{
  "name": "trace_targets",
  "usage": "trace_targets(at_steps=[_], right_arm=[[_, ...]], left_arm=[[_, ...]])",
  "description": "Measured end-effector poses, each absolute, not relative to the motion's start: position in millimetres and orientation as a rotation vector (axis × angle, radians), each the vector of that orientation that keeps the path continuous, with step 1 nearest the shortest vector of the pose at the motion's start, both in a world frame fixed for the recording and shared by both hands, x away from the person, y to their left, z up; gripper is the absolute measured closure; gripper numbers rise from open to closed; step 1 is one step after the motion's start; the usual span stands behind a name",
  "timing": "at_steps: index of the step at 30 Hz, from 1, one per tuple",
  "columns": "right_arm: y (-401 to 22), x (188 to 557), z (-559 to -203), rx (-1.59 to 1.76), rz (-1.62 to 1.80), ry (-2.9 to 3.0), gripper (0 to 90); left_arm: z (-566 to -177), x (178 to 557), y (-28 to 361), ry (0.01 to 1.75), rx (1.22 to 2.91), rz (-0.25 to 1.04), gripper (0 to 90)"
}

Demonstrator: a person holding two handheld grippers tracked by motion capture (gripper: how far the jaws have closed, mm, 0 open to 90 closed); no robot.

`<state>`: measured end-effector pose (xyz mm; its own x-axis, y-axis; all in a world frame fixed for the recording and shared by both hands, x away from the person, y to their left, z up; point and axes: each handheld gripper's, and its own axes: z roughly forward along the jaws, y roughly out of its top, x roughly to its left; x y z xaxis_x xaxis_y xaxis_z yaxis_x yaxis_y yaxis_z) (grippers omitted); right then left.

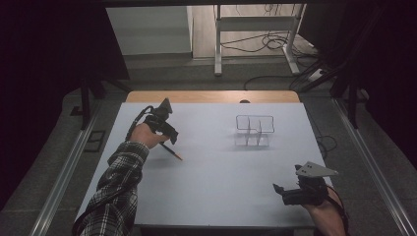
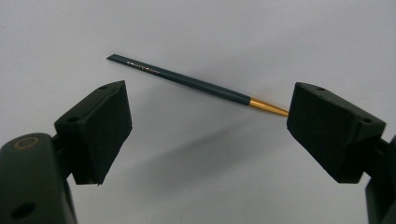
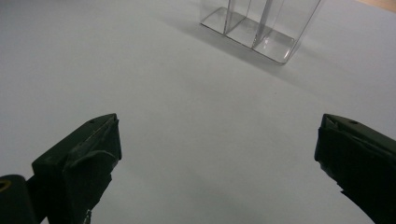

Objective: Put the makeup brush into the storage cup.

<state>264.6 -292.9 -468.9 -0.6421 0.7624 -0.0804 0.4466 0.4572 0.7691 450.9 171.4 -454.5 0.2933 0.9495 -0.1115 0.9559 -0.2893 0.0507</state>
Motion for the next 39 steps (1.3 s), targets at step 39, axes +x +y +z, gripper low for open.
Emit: trace_targets(at_steps=[39], right_arm=[[-293, 264, -469, 1.007, 1.034, 2.306, 0.6]], left_arm=[[-504, 459, 166, 2.006, 2.353, -0.161, 10.1]])
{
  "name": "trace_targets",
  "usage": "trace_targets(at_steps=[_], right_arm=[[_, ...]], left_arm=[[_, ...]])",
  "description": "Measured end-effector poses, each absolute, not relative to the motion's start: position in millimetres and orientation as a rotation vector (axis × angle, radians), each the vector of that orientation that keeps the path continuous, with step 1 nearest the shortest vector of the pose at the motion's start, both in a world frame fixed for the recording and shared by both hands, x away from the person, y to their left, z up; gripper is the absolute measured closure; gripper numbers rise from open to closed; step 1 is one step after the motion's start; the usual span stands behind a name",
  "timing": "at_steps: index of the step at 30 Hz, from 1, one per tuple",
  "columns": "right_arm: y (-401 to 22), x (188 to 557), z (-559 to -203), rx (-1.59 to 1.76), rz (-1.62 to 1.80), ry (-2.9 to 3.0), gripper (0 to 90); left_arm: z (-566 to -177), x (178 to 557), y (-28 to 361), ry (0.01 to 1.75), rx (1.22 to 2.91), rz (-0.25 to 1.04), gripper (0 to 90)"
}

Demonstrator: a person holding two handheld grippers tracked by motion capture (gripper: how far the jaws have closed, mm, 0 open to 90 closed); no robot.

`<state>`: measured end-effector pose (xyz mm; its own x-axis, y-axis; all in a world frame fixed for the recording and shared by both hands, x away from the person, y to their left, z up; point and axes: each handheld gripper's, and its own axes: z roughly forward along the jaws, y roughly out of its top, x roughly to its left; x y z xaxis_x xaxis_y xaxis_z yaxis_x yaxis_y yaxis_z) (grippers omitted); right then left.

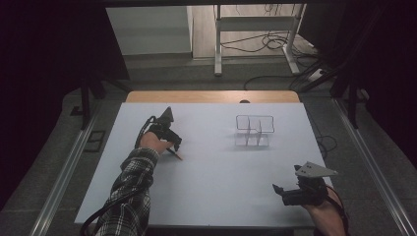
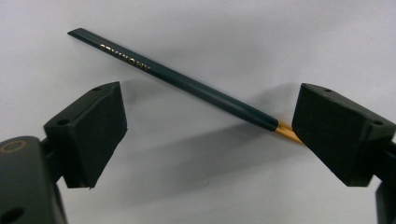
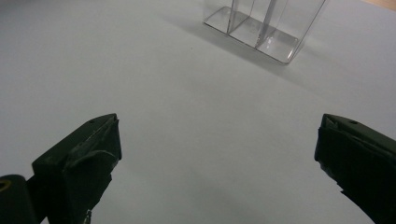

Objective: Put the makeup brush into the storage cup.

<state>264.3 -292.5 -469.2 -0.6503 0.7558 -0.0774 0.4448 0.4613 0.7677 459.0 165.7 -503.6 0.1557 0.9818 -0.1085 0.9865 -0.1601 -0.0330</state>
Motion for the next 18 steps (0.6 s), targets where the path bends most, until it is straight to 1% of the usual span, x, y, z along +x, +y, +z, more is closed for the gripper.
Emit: trace_targets(at_steps=[7, 13, 15, 16, 18], right_arm=[[-292.2, 264.1, -469.5, 1.007, 1.036, 2.309, 0.6], [-292.0, 264.1, -469.7, 1.004, 1.034, 2.313, 0.6], [-292.0, 264.0, -469.6, 1.005, 1.036, 2.311, 0.6], [-292.0, 264.0, -469.6, 1.004, 1.036, 2.312, 0.7], [-292.0, 264.0, -469.6, 1.003, 1.035, 2.313, 0.7]], left_arm=[[-508.5, 460.0, 164.2, 2.019, 2.354, -0.170, 10.4], [-511.2, 459.9, 164.7, 2.028, 2.345, -0.179, 16.0], [-510.5, 459.8, 164.3, 2.033, 2.352, -0.162, 17.7], [-510.4, 459.6, 164.4, 2.035, 2.350, -0.158, 20.3], [-510.0, 459.3, 164.4, 2.038, 2.352, -0.147, 21.5]])
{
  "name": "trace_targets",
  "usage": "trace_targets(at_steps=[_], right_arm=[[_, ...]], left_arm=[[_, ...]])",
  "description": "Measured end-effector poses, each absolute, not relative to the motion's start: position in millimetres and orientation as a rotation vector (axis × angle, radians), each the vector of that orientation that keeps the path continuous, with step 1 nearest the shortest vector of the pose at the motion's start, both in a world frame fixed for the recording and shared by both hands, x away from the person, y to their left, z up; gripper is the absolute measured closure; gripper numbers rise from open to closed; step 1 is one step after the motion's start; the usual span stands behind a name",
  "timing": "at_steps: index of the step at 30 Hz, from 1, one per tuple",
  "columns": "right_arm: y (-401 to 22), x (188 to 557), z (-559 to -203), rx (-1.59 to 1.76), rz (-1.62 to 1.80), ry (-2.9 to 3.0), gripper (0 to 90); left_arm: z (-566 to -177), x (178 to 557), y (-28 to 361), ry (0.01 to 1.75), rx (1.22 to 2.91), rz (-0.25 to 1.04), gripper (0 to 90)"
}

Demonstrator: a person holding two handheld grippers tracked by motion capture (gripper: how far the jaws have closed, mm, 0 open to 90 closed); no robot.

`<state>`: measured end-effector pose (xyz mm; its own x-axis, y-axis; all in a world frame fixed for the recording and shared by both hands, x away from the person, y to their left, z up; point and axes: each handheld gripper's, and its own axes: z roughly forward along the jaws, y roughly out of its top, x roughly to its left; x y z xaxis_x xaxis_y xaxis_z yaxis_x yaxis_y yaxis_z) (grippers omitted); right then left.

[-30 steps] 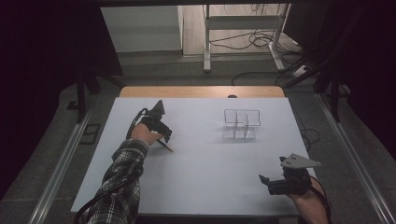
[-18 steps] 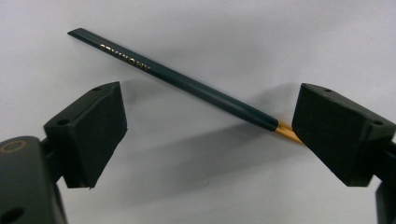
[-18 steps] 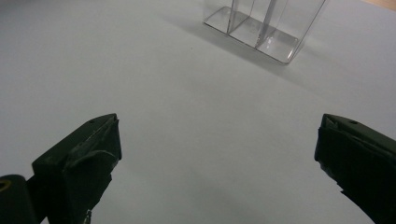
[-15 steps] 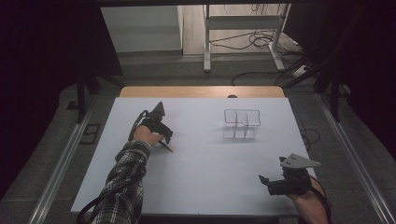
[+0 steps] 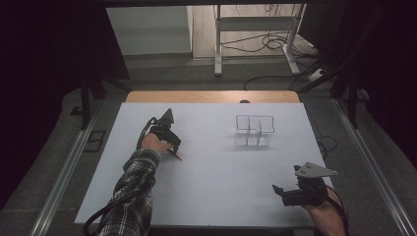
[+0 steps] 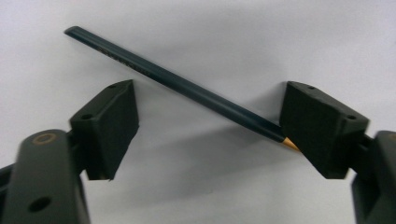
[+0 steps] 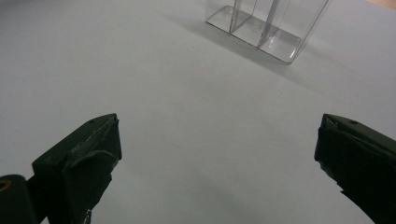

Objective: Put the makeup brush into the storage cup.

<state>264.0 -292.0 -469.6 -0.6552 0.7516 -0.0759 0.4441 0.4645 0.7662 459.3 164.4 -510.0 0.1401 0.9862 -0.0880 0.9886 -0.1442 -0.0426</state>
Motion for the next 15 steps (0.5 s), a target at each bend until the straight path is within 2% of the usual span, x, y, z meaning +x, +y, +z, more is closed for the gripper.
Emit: trace_targets(at_steps=[9, 15], right_arm=[[-291.7, 264.0, -469.9, 1.002, 1.033, 2.316, 0.7], [-291.7, 264.0, -469.9, 1.001, 1.033, 2.318, 0.9]], left_arm=[[-506.3, 458.3, 163.0, 2.020, 2.377, -0.138, 36.3], [-503.6, 458.2, 161.2, 1.998, 2.408, -0.149, 51.9]])
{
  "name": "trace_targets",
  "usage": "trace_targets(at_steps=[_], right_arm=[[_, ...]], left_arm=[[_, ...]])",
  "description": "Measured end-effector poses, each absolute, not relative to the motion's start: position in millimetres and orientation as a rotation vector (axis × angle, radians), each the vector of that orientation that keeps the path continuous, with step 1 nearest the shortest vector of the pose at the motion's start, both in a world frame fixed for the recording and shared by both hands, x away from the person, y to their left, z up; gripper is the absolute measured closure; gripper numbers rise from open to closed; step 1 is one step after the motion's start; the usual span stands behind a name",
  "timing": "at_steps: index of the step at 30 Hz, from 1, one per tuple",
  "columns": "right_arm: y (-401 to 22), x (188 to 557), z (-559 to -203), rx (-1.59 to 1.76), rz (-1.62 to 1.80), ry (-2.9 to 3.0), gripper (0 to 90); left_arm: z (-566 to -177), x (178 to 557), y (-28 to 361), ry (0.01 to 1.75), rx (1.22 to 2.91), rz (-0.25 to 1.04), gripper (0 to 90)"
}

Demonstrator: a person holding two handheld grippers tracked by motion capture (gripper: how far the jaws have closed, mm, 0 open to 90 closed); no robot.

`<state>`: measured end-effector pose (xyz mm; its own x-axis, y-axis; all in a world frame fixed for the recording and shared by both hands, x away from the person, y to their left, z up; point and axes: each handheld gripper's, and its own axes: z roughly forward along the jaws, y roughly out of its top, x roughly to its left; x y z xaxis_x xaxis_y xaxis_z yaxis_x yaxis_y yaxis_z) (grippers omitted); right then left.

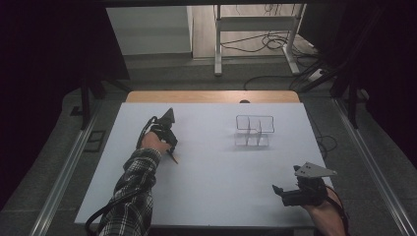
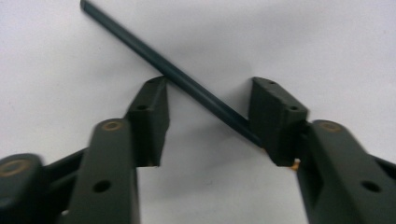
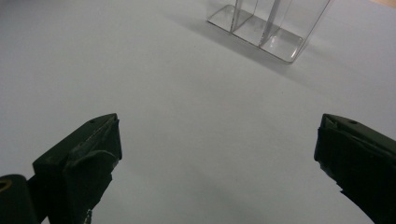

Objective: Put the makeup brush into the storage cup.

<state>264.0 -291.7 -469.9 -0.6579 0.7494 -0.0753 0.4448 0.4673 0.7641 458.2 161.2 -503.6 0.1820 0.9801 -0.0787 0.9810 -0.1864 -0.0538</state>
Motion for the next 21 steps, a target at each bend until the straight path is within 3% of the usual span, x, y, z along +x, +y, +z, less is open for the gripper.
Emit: trace_targets(at_steps=[4, 7, 21], right_arm=[[-291.8, 263.9, -469.8, 1.000, 1.036, 2.318, 1.0], [-291.9, 264.0, -470.0, 1.001, 1.035, 2.320, 1.1], [-292.1, 264.0, -470.0, 1.002, 1.032, 2.322, 1.3]], left_arm=[[-502.8, 457.8, 159.7, 1.958, 2.447, -0.166, 65.8], [-502.3, 457.7, 157.9, 1.913, 2.492, -0.186, 82.5], [-497.8, 458.4, 157.4, 1.861, 2.517, -0.201, 84.0]])
